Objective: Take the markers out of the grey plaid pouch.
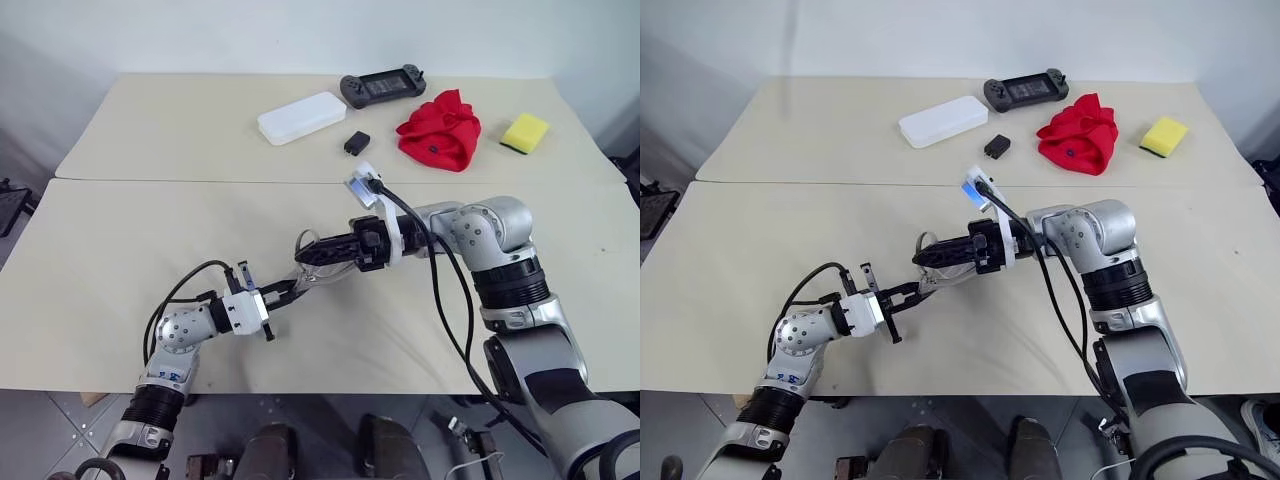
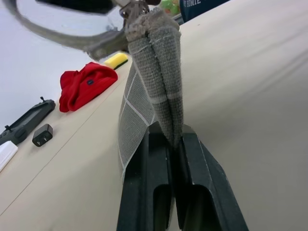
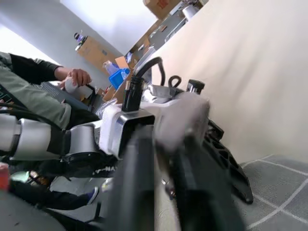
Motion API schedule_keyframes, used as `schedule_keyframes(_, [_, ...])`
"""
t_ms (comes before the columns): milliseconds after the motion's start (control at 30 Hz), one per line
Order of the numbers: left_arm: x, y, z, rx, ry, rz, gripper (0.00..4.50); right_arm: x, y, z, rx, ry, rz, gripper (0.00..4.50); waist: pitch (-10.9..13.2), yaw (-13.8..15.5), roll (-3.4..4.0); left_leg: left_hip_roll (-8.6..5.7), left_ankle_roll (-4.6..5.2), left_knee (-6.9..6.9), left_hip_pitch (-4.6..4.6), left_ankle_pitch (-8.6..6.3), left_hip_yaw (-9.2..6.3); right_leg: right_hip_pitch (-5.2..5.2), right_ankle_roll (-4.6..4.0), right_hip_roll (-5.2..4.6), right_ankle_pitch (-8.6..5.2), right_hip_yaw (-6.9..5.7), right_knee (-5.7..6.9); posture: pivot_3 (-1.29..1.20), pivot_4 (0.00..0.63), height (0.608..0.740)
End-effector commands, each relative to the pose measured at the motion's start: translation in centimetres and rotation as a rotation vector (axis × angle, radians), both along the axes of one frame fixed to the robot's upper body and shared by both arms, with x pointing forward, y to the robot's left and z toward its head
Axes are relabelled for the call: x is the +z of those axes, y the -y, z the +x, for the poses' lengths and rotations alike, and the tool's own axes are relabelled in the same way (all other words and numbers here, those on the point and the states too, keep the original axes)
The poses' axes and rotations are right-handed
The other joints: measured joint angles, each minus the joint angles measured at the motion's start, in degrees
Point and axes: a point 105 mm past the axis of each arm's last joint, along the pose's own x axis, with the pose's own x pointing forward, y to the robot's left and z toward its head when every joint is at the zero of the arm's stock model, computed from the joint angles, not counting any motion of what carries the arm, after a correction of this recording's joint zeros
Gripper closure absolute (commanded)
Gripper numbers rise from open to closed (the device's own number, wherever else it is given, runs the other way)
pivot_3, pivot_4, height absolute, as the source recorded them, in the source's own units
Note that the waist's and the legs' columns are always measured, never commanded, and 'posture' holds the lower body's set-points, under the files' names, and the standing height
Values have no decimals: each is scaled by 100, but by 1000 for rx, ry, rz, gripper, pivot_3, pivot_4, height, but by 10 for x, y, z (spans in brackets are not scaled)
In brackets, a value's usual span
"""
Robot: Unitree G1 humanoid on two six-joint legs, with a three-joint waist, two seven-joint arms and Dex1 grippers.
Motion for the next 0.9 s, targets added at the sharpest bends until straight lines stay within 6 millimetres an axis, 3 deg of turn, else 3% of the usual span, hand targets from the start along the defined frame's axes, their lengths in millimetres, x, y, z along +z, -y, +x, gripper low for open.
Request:
schedule_keyframes(33, [12, 0, 0, -1, 3, -57, 4500, 13, 2, 1, -21, 45, 76, 4488, 0, 2, 0, 0, 0, 0, 0, 0, 0, 0, 0, 0, 0, -1, 1, 0, 150, 740])
schedule_keyframes(167, [20, 0, -1, -19, -73, -140, 4500, 20, 9, 2, -28, 63, 128, 4488, 0, 2, 0, 0, 0, 1, 0, 0, -1, 0, 0, 0, 0, -1, 2, 0, 150, 740])
schedule_keyframes(267, [30, -1, -6, -86, -255, -278, 4500, 37, 32, 4, -33, 93, 191, 4488, 0, 13, 0, 0, 1, 1, 0, 0, -4, 0, 0, -1, 0, 0, 3, 0, 150, 740])
schedule_keyframes(567, [24, -12, -19, -185, -559, -315, 4500, 61, 100, 43, -302, 191, 177, 4488, 0, -31, 0, 2, 2, 2, 4, 1, -12, 0, 0, 1, 0, 6, 5, 0, 150, 740])
schedule_keyframes(700, [24, -14, -23, -210, -644, -350, 4500, 59, 130, 53, -409, 192, 164, 4488, 1, 1, 0, 0, 2, 1, 4, 1, 12, 1, 0, 0, 0, 6, 4, 0, 150, 740])
schedule_keyframes(900, [22, -16, -25, -216, -685, -343, 4500, 38, 175, 65, -577, 193, 90, 4488, 0, 21, 0, 0, 2, 1, 3, 1, 35, 2, 0, 0, 0, 6, 1, 0, 150, 740])
